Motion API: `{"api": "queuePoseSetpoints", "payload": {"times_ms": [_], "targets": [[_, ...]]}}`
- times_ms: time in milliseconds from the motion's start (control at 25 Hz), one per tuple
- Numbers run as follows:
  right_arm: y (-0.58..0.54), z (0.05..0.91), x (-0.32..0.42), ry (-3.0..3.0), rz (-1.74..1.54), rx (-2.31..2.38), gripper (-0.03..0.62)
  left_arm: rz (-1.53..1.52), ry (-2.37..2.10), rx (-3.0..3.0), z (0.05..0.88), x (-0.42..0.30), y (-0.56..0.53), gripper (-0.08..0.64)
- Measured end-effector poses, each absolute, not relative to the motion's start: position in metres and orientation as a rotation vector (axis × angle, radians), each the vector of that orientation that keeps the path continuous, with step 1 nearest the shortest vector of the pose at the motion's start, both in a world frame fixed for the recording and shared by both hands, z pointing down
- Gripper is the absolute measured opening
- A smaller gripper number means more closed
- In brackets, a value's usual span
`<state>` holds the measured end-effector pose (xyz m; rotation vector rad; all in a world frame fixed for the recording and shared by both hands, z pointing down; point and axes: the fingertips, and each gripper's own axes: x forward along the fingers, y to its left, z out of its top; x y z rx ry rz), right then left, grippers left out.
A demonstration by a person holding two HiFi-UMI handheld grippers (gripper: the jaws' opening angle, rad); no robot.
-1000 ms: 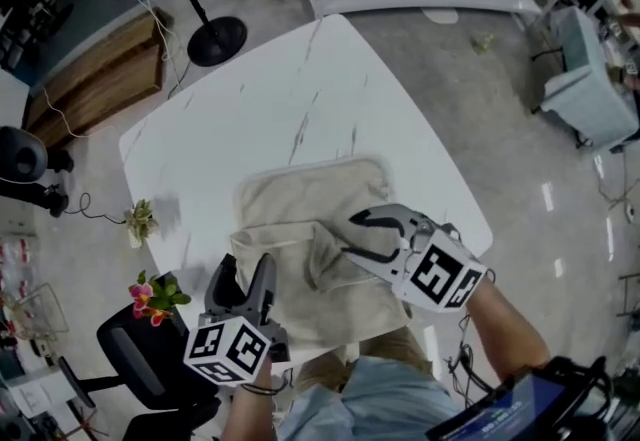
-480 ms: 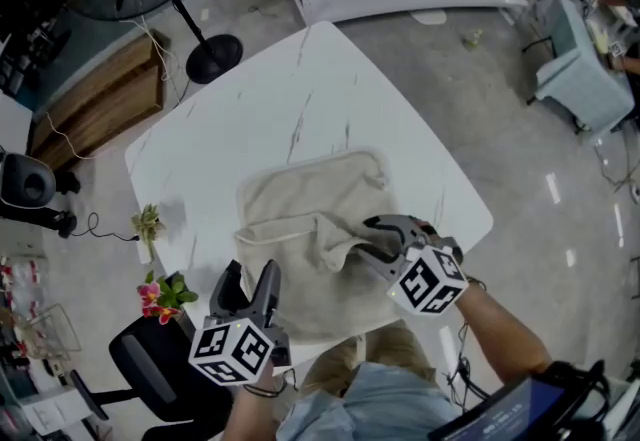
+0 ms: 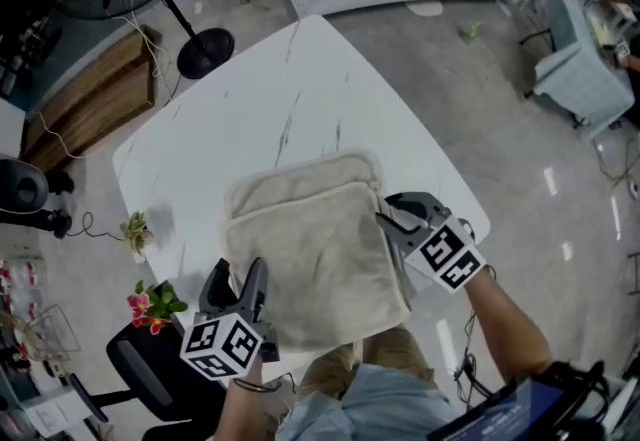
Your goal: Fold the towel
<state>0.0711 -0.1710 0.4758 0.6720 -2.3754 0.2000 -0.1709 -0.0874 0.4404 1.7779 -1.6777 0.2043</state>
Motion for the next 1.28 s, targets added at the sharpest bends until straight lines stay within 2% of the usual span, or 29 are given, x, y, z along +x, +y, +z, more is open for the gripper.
{"api": "queuePoseSetpoints", "payload": {"times_ms": [240, 600, 680, 760, 920, 1080, 1280], "targets": [[-0.194, 0.464, 0.058, -2.423, 0.241, 0.599, 0.109, 0.371, -1.706, 1.889, 0.448, -0.197, -0.121, 0.315], [-0.203, 0.478, 0.038, -2.436, 0.263, 0.403, 0.118, 0.666, -1.457, 2.111, 0.483, -0.193, -0.152, 0.308], [-0.204, 0.483, 0.034, -2.430, 0.278, 0.385, 0.118, 0.693, -1.442, 2.106, 0.491, -0.195, -0.154, 0.263], [-0.206, 0.487, 0.032, -2.419, 0.297, 0.379, 0.118, 0.679, -1.458, 2.097, 0.493, -0.199, -0.157, 0.157], [-0.216, 0.491, 0.037, -2.399, 0.321, 0.424, 0.128, 0.664, -1.497, 2.109, 0.489, -0.207, -0.161, 0.041], [-0.212, 0.504, 0.035, -2.354, 0.347, 0.363, 0.160, 0.657, -1.479, 2.137, 0.487, -0.206, -0.160, 0.035], [-0.208, 0.515, 0.036, -2.322, 0.366, 0.335, 0.133, 0.610, -1.471, 2.190, 0.473, -0.201, -0.162, 0.031]]}}
